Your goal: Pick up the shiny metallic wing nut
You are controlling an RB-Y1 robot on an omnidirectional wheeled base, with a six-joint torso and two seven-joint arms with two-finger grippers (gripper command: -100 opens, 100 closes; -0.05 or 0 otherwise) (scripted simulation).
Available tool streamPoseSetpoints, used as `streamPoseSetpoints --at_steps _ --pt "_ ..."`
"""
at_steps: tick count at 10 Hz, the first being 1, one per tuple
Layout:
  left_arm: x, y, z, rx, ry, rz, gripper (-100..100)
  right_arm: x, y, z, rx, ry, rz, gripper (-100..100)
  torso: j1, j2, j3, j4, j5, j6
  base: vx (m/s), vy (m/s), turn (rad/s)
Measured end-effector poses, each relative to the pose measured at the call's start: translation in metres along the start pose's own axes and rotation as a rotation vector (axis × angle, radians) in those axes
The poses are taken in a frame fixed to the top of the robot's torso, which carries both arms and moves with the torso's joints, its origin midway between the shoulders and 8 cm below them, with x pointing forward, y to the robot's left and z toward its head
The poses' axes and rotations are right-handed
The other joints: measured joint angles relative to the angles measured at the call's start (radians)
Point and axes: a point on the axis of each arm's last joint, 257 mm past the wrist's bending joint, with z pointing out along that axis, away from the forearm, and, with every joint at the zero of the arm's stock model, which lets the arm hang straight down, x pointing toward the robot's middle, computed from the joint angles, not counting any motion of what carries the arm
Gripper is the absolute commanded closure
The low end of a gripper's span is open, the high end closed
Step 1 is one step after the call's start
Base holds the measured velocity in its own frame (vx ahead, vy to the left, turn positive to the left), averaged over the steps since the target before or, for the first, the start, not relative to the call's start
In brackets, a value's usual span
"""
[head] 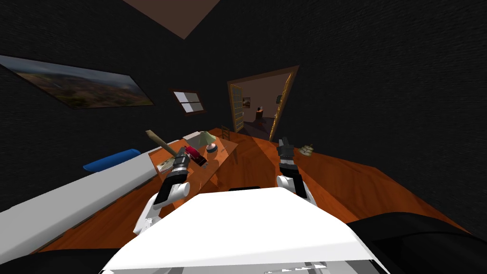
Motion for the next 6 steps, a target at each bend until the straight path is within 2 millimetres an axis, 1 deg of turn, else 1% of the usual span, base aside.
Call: streamPoseSetpoints --at_steps 1,2,3,4,6 --pt "-0.004 0.010 0.002 -0.033 -0.007 -0.005 -100 0.000 0.000 0.000 0.000 0.000 0.000 0 0.000 0.000 0.000 0.000 0.000 0.000 0.017 -0.027 -0.045" --pt "-0.011 0.026 0.003 -0.076 -0.021 -0.012 -100 0.000 0.000 0.000 0.000 0.000 0.000 0 0.000 0.000 0.000 0.000 0.000 0.000 0.017 -0.023 -0.019" --pt "-0.015 0.037 0.002 -0.108 -0.028 -0.016 -100 0.000 0.000 0.000 0.000 0.000 0.000 0 0.000 0.000 0.000 0.000 0.000 0.000 0.016 -0.025 -0.044" --pt "-0.023 0.051 0.004 -0.144 -0.044 -0.026 -100 0.000 0.000 0.000 0.000 0.000 0.000 0 0.000 0.000 0.000 0.000 0.000 0.000 0.015 -0.020 -0.024" --pt "-0.038 0.069 0.002 -0.212 -0.069 -0.045 -100 0.000 0.000 0.000 0.000 0.000 0.000 0 0.000 0.000 0.000 0.000 0.000 0.000 0.021 -0.020 -0.030"
